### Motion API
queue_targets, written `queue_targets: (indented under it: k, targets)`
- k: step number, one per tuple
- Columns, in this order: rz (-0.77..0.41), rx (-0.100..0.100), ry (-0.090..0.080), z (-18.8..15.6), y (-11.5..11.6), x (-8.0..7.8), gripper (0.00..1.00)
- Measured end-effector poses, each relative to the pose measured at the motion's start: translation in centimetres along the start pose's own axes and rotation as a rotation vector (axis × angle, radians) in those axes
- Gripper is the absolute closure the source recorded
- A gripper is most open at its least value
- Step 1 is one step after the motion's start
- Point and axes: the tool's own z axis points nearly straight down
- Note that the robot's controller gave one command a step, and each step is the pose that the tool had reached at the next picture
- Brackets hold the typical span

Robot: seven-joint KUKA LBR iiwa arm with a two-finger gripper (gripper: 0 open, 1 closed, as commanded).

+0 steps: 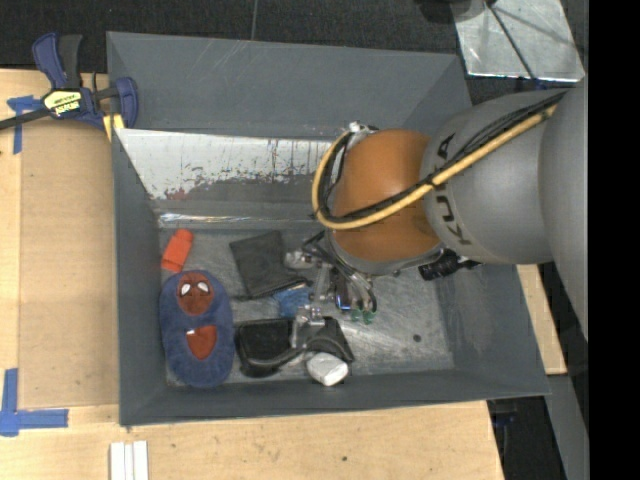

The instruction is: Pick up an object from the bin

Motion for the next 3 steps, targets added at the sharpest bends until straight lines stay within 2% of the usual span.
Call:
queue_targets:
  k: [1,2,3]
  targets:
    - [0.026,-0.001,-0.006,0.96,0.6,-0.26,0.0]
    - [0.051,0.0,-0.004,1.06,0.56,-0.22,0.0]
    - [0.052,-0.004,-0.019,1.22,0.63,-0.46,1.0]
